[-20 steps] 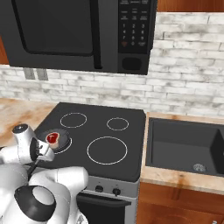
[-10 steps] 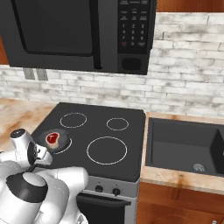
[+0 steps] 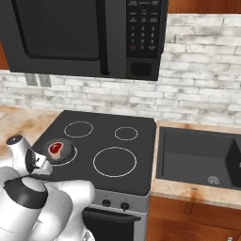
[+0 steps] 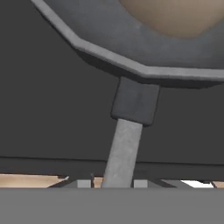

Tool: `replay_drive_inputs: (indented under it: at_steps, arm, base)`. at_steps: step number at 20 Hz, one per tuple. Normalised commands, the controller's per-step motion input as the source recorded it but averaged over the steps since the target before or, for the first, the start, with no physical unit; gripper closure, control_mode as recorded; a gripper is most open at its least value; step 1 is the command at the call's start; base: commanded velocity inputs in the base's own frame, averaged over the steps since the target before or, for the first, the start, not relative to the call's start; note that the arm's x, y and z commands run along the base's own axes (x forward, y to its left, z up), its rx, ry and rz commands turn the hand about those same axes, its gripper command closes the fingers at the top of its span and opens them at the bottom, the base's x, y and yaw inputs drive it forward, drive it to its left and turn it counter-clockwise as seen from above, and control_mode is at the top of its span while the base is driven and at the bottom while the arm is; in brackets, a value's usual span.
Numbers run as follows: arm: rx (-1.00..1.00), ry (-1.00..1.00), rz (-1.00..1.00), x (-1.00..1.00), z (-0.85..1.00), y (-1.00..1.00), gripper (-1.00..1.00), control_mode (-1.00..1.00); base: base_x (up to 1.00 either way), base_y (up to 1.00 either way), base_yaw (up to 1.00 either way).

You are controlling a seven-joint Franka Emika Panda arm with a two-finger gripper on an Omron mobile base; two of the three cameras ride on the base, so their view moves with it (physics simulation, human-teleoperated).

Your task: Pick up the pan with the steak in it and place it on the dining table. Then place the steak on the plate.

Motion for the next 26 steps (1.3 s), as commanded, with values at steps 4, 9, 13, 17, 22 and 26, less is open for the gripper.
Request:
replay_drive_inputs:
  at_steps: [4, 9, 13, 17, 22, 26]
  arm:
    - [0.07, -0.09, -0.07, 0.00, 0.55, 0.00, 1.00, -1.00]
    - [0.05, -0.16, -0.08, -0.01, 0.67, 0.00, 1.00, -1.00]
    - [0.04, -0.16, -0.03, -0.32, 0.63, -0.04, 1.00, -1.00]
    - [0.00, -0.06, 0.00, -0.71, 0.27, -0.26, 1.00, -1.00]
    - [0.04, -0.03, 0.00, -0.80, 0.46, -0.43, 1.00, -1.00]
    - [0.05, 0.00, 0.00, -0.74, 0.65, -0.43, 1.00, -1.00]
  base:
    - [0.00, 0.00, 0.00]
    - [0.00, 0.00, 0.00]
    - [0.00, 0.00, 0.00]
    - [0.00, 0.00, 0.00]
    - [0.00, 0.00, 0.00]
    - [0.00, 0.00, 0.00]
